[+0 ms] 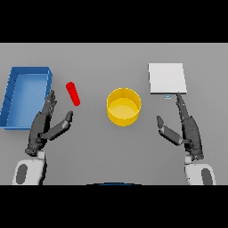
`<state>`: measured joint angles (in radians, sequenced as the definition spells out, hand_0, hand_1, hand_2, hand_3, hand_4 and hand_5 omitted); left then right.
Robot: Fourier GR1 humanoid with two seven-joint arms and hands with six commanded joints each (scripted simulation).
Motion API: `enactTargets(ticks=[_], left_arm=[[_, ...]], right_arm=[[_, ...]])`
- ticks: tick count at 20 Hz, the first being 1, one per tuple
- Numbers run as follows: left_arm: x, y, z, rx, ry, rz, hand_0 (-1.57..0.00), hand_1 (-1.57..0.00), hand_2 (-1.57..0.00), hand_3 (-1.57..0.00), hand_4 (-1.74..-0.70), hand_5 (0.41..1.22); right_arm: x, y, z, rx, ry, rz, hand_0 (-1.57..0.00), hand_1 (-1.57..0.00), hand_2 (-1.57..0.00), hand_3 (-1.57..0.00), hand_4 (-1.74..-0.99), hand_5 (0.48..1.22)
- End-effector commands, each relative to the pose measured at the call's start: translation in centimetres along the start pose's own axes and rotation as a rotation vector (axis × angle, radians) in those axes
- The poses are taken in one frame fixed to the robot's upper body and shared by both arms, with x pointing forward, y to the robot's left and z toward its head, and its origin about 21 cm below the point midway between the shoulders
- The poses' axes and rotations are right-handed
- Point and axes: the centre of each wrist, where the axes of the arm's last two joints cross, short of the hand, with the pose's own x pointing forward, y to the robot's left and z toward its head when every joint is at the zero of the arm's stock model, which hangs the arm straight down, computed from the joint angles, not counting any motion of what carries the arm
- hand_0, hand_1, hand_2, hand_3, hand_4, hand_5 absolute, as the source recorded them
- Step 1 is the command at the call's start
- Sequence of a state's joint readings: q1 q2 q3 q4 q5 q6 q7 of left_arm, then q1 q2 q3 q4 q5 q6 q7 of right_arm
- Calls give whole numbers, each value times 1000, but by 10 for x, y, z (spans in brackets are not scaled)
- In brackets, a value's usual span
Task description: Pick up the red beaker and tilt it to pour out 1 green nut into yellow bowl. Pick up the yellow bowl and place it on the metallic measuring scale.
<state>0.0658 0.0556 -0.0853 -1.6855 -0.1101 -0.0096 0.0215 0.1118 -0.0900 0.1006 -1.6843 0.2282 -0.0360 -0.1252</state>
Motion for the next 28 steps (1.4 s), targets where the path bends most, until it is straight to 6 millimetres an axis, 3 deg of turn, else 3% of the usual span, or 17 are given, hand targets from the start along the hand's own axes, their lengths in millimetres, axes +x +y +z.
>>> enactTargets(ticks=[1,6,12,21,28], left_arm=[[1,2,1,-3,19,-13,1,1,1,1,-1223,658],[1,-2,-4,-45,34,-43,1,1,1,1,-1254,679],[-9,-13,-43,-70,77,-41,1,1,1,1,-1377,738],[-34,-14,-82,-60,127,-38,1,1,1,1,-1333,714],[-27,-19,-112,-81,118,-52,1,1,1,1,-1311,703]], right_arm=[[3,2,1,3,-1,10,1,1,1,1,-1235,678],[10,2,0,18,-10,-13,1,1,1,1,-1254,682],[6,-1,3,17,-9,-64,1,1,1,1,-1304,678],[8,-6,4,-3,-2,-61,1,1,1,1,-1338,688],[8,-2,0,5,2,-83,1,1,1,1,-1329,684]])
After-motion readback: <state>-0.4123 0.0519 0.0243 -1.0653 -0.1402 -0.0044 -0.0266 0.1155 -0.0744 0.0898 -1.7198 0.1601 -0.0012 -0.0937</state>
